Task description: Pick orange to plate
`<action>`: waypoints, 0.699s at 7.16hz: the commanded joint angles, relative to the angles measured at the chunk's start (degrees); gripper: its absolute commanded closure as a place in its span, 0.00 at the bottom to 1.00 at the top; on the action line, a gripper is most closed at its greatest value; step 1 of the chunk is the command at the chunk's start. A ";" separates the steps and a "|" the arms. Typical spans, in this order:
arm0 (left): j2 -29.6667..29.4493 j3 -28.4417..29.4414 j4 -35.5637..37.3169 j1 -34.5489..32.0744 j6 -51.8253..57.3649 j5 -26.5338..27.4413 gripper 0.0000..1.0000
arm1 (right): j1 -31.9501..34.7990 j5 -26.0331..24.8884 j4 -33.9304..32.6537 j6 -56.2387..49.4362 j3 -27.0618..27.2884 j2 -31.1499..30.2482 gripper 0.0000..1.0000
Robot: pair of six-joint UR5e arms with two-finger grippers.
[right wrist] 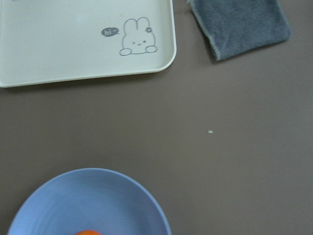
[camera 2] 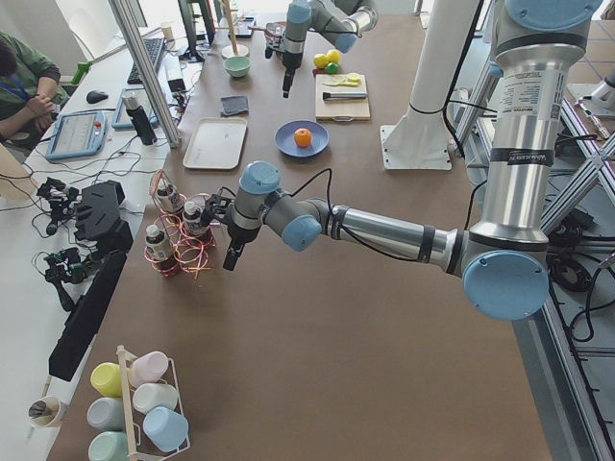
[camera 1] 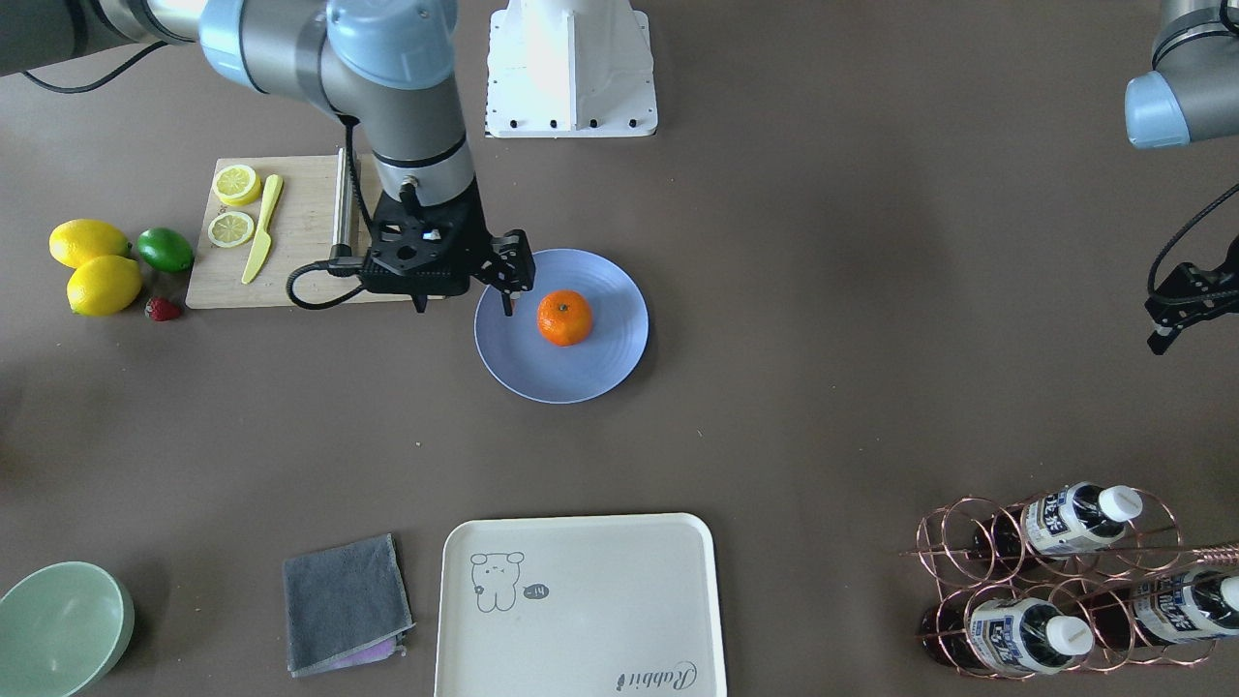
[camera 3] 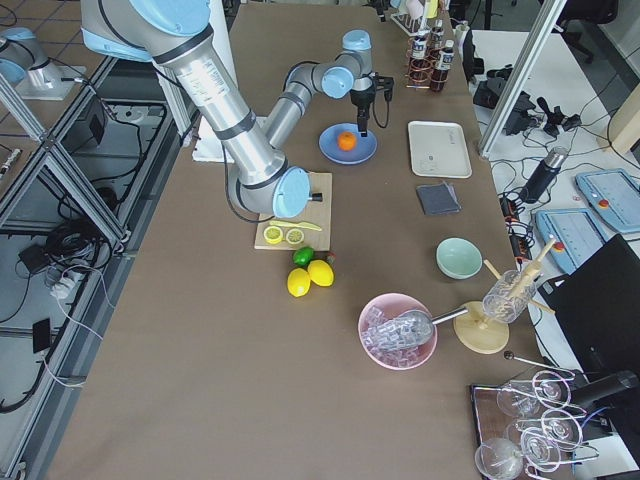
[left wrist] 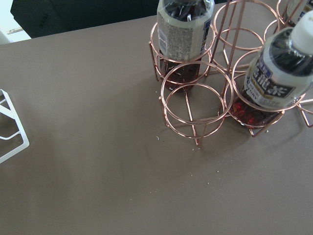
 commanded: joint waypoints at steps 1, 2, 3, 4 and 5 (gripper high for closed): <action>3.72 0.17 0.45 -3.74 9.90 -1.13 0.02 | 14.84 12.24 -0.78 -21.59 6.50 -15.45 0.00; 5.13 0.08 0.63 -7.07 11.95 -2.26 0.02 | 22.13 16.92 -0.78 -31.79 6.24 -21.52 0.00; 6.28 -0.18 1.06 -9.88 16.76 -5.49 0.02 | 30.21 19.22 -1.04 -43.82 5.28 -27.06 0.00; 7.07 -0.36 4.29 -12.87 22.90 -6.22 0.02 | 39.17 22.21 -1.13 -57.16 0.74 -31.38 0.00; 6.82 -0.45 8.76 -15.60 28.79 -6.23 0.02 | 47.52 24.32 -1.30 -70.17 -6.00 -33.07 0.00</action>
